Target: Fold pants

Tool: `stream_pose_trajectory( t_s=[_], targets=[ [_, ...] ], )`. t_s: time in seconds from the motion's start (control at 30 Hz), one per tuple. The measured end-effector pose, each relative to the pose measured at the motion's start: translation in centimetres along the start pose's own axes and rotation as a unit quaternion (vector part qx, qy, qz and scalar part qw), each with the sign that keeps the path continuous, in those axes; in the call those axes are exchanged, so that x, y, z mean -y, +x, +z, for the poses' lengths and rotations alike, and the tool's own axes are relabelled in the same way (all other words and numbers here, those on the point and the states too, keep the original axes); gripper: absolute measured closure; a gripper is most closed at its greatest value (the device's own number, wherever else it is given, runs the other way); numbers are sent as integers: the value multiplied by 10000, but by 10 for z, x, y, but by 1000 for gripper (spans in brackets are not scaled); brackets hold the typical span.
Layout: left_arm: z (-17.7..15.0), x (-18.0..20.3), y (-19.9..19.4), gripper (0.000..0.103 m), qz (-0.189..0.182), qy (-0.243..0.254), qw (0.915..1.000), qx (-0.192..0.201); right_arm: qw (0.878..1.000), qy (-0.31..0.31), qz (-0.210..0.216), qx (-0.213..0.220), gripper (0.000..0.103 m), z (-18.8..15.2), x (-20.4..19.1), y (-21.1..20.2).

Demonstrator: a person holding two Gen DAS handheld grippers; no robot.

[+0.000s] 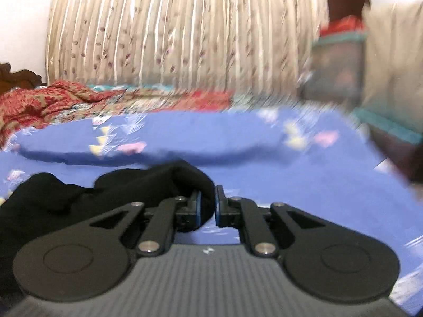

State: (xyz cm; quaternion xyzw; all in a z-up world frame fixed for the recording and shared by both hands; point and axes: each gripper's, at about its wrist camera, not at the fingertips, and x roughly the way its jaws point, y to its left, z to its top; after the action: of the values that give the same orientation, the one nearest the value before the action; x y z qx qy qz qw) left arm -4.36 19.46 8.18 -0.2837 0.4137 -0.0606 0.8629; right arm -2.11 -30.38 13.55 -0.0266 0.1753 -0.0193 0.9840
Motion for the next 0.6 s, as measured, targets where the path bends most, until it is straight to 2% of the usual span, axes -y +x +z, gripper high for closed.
stream_pose_trajectory(
  t_s=[0.03, 0.07, 0.1, 0.13, 0.17, 0.2, 0.3, 0.37, 0.4, 0.5, 0.57, 0.6],
  targets=[
    [-11, -3, 1, 94, -28, 49, 10000, -44, 9999, -145, -35, -84, 90, -5, 9, -7],
    [-14, -2, 6, 93, -38, 84, 9999, -125, 9990, -261, -12, -372, 87, -12, 18, -13],
    [-21, -2, 10, 93, -31, 129, 9997, -181, 9959, -330, 70, -840, 81, -23, 31, -16],
    [-25, -3, 12, 92, -24, 192, 9995, -237, 9921, -304, 123, -1213, 63, -33, 40, -17],
    [-26, -4, 13, 90, -17, 229, 9993, -280, 9878, -203, 170, -1536, 54, -42, 51, -19],
    [-33, -8, 12, 89, -35, 262, 9993, -283, 9849, -39, 152, -1725, 55, -48, 62, -22],
    [-40, -18, -1, 69, -84, 207, 9997, -130, 9865, 627, -18, -1512, 54, -34, 89, -30],
    [-41, -29, -12, 56, -122, 89, 9998, 89, 9856, 1060, 177, -1308, 53, -7, 90, -16],
    [-38, -33, -16, 55, -143, 12, 9997, 173, 9844, 1167, 325, -1274, 52, 6, 84, -3],
    [-30, -41, -14, 53, -271, -274, 9991, 191, 9806, 1221, 900, -1241, 33, 38, 53, 42],
    [-29, -43, -4, 51, -435, -495, 9978, 63, 9790, 975, 1270, -1259, 18, 53, 18, 83],
    [-30, -43, 3, 50, -498, -565, 9972, -18, 9786, 773, 1392, -1301, 17, 58, -3, 100]
  ],
)
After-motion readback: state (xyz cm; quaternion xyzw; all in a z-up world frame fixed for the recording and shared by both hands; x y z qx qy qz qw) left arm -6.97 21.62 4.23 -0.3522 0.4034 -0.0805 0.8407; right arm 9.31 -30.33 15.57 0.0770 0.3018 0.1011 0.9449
